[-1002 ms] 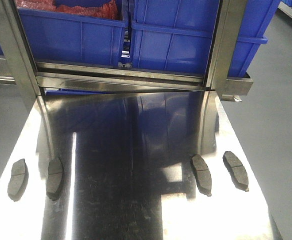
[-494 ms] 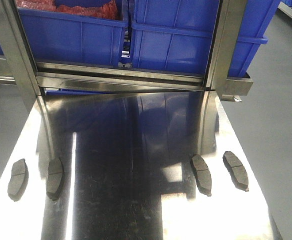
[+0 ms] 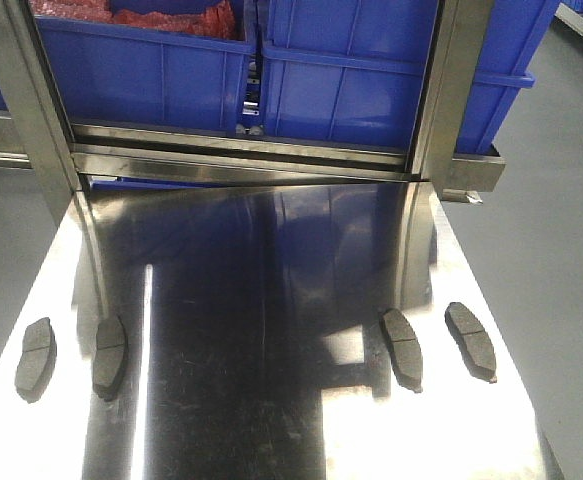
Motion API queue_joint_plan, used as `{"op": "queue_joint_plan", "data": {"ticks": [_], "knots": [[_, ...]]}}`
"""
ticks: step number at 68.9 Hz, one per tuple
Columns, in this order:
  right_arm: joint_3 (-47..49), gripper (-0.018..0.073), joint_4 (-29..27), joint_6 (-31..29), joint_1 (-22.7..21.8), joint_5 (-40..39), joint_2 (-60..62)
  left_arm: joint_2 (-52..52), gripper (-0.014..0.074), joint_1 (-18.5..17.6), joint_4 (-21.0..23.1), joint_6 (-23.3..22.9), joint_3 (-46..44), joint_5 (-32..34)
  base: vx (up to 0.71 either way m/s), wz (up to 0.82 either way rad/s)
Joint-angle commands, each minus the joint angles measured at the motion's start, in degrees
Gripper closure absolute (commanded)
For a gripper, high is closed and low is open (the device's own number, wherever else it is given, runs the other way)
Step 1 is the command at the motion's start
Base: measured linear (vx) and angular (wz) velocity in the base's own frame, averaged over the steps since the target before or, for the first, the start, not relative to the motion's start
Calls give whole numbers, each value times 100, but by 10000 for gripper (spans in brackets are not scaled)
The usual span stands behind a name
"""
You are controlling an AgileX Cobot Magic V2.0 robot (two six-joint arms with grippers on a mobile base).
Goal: Move and align brake pads A on conveyor
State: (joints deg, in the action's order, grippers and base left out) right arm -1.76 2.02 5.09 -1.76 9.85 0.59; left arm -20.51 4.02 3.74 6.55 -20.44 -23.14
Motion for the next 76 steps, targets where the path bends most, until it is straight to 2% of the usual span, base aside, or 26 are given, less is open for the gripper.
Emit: {"op": "queue_joint_plan", "data": {"ticks": [1, 12, 22, 32, 40, 54, 60, 66, 70, 76], "knots": [[-101, 562, 20, -26, -42, -459, 89, -84, -109, -4, 70, -82, -197, 425, 0, 0], [-101, 562, 20, -26, -42, -459, 89, -183, -66, -4, 162, -130, -386, 241, 0, 0], [-101, 562, 20, -26, -42, -459, 89, -893, -64, -4, 492, -103, -1062, -72, 0, 0], [-101, 562, 20, -26, -42, -459, 89, -1821, -63, -37, 1048, 450, -1693, -280, 0, 0], [-101, 562, 20, -26, -42, -459, 89, -2394, -49, -283, 1475, 757, -2053, -418, 0, 0], [-101, 562, 20, -26, -42, -459, 89, -3029, -29, -955, 1513, 735, -2259, -14, 0, 0], [-101, 562, 20, -26, -42, -459, 89, -3312, -27, -1283, 1382, 662, -2259, 175, 0, 0], [-101, 562, 20, -26, -42, -459, 89, -3658, -22, -1550, 967, 267, -2259, 250, 0, 0], [-101, 562, 20, -26, -42, -459, 89, -3900, -15, -1718, 501, -94, -2259, 311, 0, 0], [-101, 562, 20, -26, -42, -459, 89, -4217, -14, -1923, -374, -1023, -2259, 389, 0, 0]]}}
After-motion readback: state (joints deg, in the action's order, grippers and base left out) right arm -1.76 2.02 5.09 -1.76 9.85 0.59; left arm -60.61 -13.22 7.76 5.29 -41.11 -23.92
